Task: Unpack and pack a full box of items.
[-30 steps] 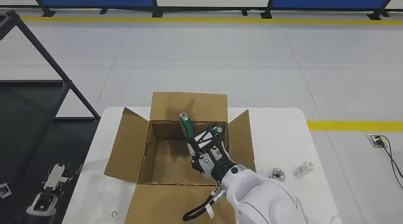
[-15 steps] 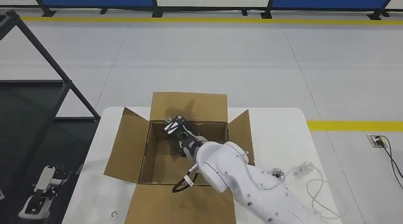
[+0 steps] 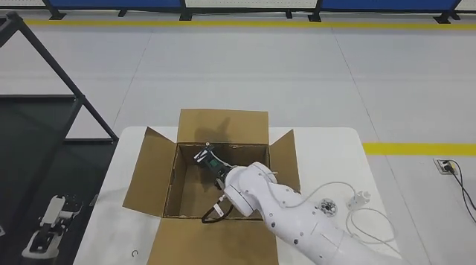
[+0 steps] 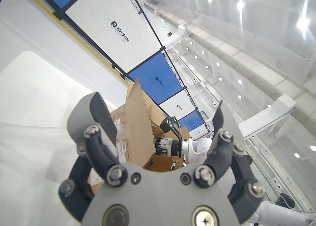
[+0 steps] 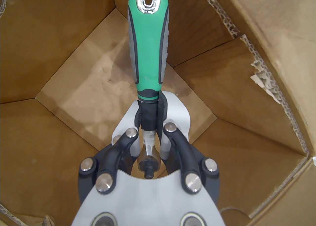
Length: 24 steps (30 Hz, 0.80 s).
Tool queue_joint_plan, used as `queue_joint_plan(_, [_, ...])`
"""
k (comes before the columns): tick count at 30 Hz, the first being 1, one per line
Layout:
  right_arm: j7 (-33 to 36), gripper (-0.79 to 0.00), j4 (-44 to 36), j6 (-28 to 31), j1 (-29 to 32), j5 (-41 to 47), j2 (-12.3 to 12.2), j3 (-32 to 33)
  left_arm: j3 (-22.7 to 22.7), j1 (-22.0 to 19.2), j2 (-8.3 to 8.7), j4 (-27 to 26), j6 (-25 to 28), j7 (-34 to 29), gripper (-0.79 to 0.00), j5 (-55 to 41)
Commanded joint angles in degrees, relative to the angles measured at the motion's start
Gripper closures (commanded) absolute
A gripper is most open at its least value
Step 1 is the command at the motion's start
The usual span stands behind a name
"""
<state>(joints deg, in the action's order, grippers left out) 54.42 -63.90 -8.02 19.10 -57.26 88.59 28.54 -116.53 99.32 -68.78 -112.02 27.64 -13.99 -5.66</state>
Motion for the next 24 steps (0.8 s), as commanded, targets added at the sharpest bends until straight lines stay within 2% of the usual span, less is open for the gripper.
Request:
queue_joint_plan(1, [0.00, 0.000, 0.00, 0.00, 0.00, 0.00, 0.00, 0.00, 0.10, -0.05, -0.02, -0.10, -0.07, -0.15, -0.785, 0.15])
queue_joint_plan(3, [-0.77, 0.000, -0.05, 0.29, 0.74, -1.01, 0.04, -0.32, 0.14, -0.09, -0.04, -0.18, 0.07, -0.25, -0.785, 0.17])
queue_joint_plan(6, [2.02, 0.000, 1.21, -1.28, 0.77, -3.85, 0.80, -1.60, 0.07, -0.04, -0.07, -0.24, 0.14, -0.36, -0.785, -0.02])
queue_joint_plan(17, [7.91, 0.000, 12.45, 2.31, -2.55, -0.99, 5.84, -3.48, -0.54, 0.44, -0.23, -0.06, 0.70, -0.55, -0.785, -0.75])
queue_joint_plan(23, [8.19, 0.000, 17.83, 3.71, -3.80, -0.77, 8.69, -4.77, -0.67, 0.73, -0.33, -0.10, 0.94, -0.59, -0.785, -0.81])
queue_joint_plan(24, [8.20, -0.071, 18.69, 3.89, -4.00, -0.64, 9.14, -4.86, -0.75, 0.80, -0.34, -0.09, 0.96, -0.58, -0.785, -0.76])
